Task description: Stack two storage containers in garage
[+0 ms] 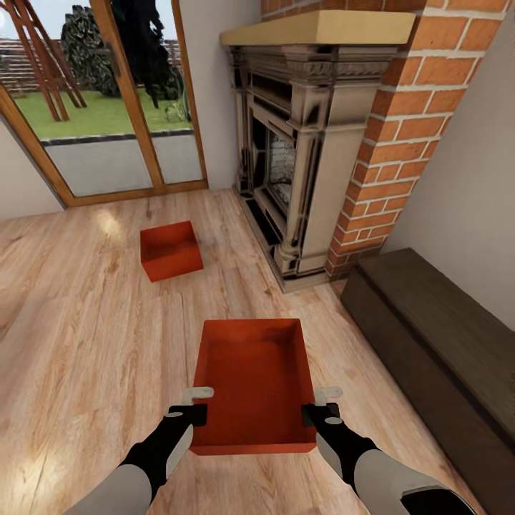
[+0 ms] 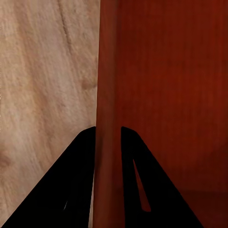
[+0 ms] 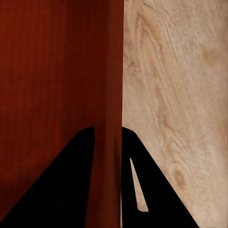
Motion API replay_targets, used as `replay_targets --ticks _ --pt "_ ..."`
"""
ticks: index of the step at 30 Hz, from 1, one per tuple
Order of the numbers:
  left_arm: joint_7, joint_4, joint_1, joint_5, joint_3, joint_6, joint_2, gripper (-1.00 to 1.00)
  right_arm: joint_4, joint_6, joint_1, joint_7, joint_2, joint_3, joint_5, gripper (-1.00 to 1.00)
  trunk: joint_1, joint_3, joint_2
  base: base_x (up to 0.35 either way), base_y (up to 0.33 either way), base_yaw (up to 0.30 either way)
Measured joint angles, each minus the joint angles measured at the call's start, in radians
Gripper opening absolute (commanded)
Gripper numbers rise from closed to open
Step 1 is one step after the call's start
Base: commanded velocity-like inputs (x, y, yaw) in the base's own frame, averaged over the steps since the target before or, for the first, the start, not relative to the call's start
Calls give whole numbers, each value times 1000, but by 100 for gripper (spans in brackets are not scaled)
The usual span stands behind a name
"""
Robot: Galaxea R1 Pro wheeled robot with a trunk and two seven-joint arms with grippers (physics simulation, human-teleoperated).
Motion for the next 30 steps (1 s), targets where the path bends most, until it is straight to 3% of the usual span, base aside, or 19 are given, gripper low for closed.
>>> replay_targets --ticks 30 --pt "0 0 0 0 1 0 1 -100 -1 2 0 -1 2 -5 7 -100 -115 94 210 0 0 0"
